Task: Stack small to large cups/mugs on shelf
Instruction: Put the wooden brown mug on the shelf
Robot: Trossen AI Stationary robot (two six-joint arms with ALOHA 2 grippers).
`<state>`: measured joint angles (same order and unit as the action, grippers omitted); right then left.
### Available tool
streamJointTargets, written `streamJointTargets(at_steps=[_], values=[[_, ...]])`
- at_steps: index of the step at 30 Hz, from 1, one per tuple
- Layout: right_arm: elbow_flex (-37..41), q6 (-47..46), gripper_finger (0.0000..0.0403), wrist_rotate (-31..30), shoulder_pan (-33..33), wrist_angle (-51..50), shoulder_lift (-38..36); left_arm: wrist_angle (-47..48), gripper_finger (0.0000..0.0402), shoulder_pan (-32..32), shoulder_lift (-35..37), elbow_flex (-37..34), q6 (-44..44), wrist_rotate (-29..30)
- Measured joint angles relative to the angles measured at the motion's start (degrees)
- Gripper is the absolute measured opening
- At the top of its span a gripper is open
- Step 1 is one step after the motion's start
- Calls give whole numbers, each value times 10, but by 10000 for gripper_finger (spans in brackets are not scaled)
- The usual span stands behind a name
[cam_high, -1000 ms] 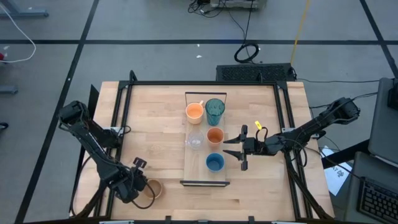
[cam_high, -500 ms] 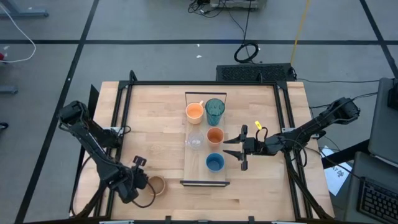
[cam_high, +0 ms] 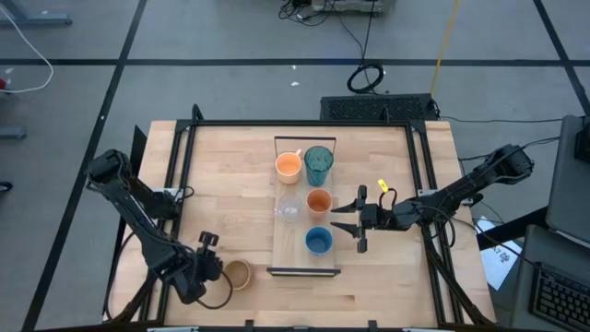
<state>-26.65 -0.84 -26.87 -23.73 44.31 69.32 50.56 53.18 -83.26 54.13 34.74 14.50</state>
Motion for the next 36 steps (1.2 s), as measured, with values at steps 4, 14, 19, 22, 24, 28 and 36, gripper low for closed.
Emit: streamJointTargets(at_steps=[4,14,19,22,24,28,36], values=[[0,0,152,0,0,0,0,29,88,-9,0,31,-1,15],[0,0,152,0,0,-5,0,100,88,-33,0,101,6,39],[0,5,152,0,0,-5,0,101,88,-50,0,124,14,40],[0,14,152,0,0,-5,0,102,88,-58,0,135,18,40],[0,20,152,0,0,-7,-3,103,88,-61,0,142,19,40],[0,31,152,0,0,-5,-14,115,88,-73,0,156,29,40],[0,47,152,0,0,-20,-34,128,88,-94,1,163,48,38]])
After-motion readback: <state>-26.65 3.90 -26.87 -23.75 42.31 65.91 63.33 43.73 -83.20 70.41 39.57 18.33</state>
